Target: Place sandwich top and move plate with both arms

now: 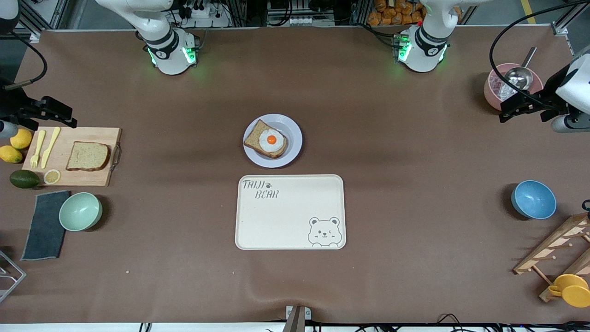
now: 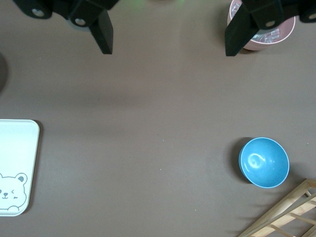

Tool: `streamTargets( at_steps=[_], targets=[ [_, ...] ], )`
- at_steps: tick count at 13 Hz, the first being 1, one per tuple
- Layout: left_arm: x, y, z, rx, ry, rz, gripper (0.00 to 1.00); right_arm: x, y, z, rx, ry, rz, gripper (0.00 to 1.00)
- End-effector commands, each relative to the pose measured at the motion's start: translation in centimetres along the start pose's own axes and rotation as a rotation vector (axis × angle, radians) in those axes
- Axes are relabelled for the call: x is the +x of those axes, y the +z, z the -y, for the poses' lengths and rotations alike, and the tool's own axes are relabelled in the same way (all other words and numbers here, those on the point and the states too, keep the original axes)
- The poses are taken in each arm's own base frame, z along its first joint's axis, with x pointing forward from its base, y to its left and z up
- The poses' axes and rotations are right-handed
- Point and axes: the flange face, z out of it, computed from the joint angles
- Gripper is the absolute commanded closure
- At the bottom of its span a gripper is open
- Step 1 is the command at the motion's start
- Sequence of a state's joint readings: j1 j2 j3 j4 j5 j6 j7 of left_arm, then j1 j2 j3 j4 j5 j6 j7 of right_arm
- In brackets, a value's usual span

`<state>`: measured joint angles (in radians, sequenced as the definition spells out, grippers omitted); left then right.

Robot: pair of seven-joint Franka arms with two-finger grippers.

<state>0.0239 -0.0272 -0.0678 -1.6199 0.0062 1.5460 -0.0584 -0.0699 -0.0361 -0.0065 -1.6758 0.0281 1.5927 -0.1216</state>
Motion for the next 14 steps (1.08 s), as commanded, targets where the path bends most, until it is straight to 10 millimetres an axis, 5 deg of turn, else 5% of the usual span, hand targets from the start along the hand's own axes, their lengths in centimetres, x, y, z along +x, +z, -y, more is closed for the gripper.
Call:
streamTargets(
  at_steps=[1,8,14],
  targets=[
    [0.1,-0.6,0.1,-0.011,-0.011,0.005,0.0,0.2,-0.5,0.3,-0.019,-0.014,-0.005,0.0],
    [0.7,0.3,1.3,-0.017,-0.029,0.022,0.0,0.7,-2.1,1.6,-0.032,-0.036,-0.044,0.0],
    [0.6,0.9,1.5,-0.018,-0.041,0.036,0.0,1.9,-0.4,0.5,-0.049,-0.028,-0.027,0.0]
  ],
)
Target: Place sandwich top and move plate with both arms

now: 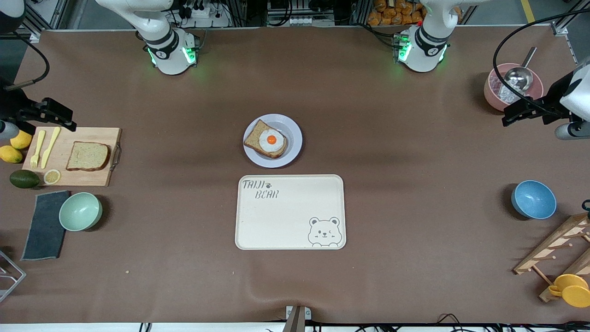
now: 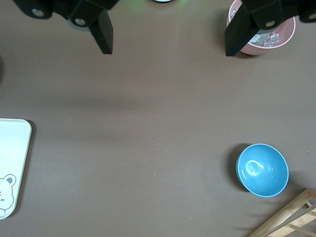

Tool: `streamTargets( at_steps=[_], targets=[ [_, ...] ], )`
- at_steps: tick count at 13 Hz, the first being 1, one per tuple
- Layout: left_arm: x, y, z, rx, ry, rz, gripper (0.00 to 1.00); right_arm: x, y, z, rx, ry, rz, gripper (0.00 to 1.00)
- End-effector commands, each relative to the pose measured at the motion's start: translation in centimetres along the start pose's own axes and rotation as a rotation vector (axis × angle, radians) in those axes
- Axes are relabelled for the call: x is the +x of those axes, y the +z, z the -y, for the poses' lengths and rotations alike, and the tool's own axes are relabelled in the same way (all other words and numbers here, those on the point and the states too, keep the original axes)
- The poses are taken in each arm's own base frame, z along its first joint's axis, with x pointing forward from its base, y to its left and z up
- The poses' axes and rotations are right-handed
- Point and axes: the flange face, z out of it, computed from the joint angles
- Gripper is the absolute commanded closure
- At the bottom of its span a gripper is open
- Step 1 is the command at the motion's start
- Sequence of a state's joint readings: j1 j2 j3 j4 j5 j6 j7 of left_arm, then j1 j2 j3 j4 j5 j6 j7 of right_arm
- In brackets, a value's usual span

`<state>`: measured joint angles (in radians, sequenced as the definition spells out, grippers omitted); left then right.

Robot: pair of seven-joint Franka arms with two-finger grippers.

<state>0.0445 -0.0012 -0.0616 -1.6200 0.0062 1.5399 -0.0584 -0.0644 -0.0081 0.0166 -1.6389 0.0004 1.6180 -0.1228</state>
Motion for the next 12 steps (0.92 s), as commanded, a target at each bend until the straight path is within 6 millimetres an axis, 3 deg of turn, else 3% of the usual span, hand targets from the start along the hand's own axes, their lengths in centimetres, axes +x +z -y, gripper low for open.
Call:
streamTargets(
  at_steps=[1,4,7,12],
  targets=[
    [-0.2,-0.6,-0.1,-0.017,-0.015,0.003,0.0,0.5,0.5,-1.3,-0.015,0.013,0.011,0.0],
    [-0.3,-0.4,-0.7,-0.011,-0.001,0.012,0.0,0.8,1.9,-2.0,-0.011,0.025,0.037,0.0],
    [-0.1,0.2,-0.5,-0.012,-0.004,0.032,0.0,1.6,4.9,-3.3,-0.009,0.042,0.066,0.0],
    [-0.1,0.2,-0.9,-0.011,-0.001,0.031,0.0,1.0,11.7,-8.6,-0.031,0.043,0.038,0.0]
  ],
)
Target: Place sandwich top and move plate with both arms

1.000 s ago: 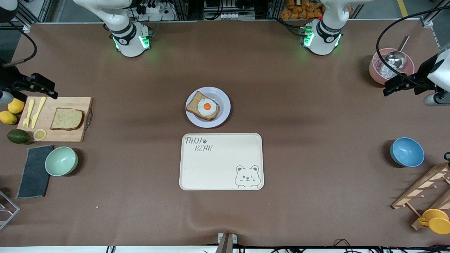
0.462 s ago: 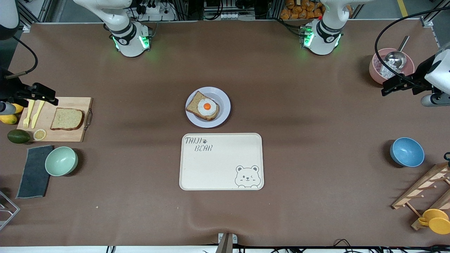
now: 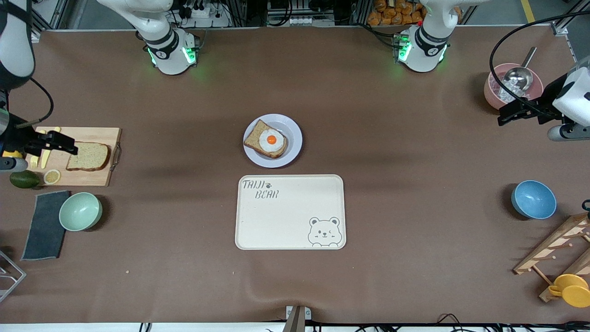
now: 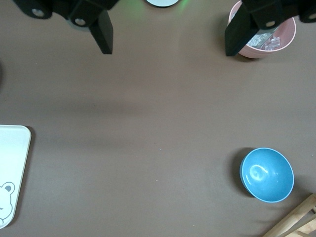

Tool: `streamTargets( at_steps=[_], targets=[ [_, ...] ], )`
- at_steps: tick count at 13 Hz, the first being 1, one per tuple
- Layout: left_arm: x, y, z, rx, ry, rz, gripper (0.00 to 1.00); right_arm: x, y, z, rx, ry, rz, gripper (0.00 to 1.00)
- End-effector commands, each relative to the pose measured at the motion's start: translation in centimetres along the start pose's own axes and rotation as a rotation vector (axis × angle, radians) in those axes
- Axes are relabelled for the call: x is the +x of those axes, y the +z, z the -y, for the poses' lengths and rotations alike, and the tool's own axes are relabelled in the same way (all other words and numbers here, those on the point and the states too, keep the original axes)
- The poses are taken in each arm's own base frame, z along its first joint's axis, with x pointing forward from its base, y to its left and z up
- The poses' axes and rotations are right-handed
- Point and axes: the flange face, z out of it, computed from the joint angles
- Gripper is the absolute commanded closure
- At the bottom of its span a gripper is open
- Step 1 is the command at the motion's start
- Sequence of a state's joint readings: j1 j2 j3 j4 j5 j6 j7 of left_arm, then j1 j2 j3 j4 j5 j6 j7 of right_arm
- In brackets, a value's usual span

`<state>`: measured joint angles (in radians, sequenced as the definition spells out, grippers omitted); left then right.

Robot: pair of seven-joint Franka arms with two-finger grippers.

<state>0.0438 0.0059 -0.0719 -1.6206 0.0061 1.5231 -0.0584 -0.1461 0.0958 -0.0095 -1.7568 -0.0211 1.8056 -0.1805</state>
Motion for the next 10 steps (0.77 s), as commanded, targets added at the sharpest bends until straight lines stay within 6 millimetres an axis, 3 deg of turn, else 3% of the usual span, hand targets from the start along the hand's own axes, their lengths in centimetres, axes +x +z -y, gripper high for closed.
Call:
streamTargets(
  at_steps=[1,4,10],
  targets=[
    [0.0,-0.3,-0.4,-0.005,-0.008,0.007,0.0,-1.4,2.8,-2.4,-0.015,0.01,0.013,0.0],
    [-0.1,-0.3,-1.2,-0.001,0.006,0.006,0.0,-2.3,5.2,-5.7,-0.006,0.045,0.055,0.0],
    [0.1,-0.1,-1.7,0.0,-0.003,0.008,0.0,-5.5,12.2,-15.4,-0.021,0.029,0.057,0.0]
  ],
)
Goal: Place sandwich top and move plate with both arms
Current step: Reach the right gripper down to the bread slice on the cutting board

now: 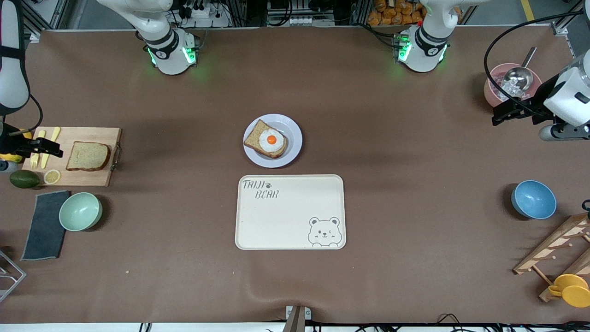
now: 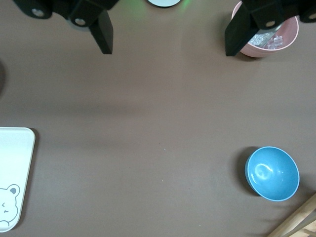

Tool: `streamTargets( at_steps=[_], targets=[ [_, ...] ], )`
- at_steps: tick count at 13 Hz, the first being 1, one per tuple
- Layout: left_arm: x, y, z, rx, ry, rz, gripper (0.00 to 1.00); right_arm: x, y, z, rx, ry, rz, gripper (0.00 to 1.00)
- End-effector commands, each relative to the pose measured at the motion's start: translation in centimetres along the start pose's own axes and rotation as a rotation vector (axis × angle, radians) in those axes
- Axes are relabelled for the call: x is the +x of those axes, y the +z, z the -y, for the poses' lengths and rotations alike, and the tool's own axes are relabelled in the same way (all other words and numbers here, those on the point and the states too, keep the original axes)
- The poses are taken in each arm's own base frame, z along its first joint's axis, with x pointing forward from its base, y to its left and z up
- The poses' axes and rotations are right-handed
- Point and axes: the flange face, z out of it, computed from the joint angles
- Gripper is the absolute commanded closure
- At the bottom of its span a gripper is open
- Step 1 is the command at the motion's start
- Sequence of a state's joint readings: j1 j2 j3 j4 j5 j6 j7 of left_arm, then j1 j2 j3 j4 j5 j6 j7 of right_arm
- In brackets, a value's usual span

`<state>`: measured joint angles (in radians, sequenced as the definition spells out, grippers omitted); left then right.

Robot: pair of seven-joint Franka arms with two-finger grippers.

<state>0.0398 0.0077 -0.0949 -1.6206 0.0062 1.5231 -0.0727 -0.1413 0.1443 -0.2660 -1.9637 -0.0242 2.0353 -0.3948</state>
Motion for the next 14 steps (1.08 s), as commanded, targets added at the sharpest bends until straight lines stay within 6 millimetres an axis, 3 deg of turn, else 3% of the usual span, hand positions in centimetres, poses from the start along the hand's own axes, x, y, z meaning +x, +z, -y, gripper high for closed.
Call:
streamTargets(
  at_steps=[1,4,7,10,14],
  targets=[
    [0.1,-0.1,-0.3,-0.003,-0.014,0.008,0.0,-1.4,2.9,-3.9,0.004,0.006,0.04,0.0],
    [0.2,0.1,-0.3,-0.009,-0.016,0.012,0.0,-1.7,7.8,-7.2,0.006,0.048,0.07,0.0],
    [0.3,0.1,-0.4,-0.011,-0.016,0.014,0.0,-1.5,11.7,-8.9,-0.009,0.042,0.071,0.0],
    [0.3,0.3,-0.2,-0.008,-0.017,0.015,0.0,-0.9,15.5,-9.4,-0.005,0.059,0.07,0.0],
    [0.6,0.6,-0.3,-0.013,-0.017,0.02,0.0,-1.5,17.7,-9.2,0.066,0.087,0.082,0.0]
  ],
)
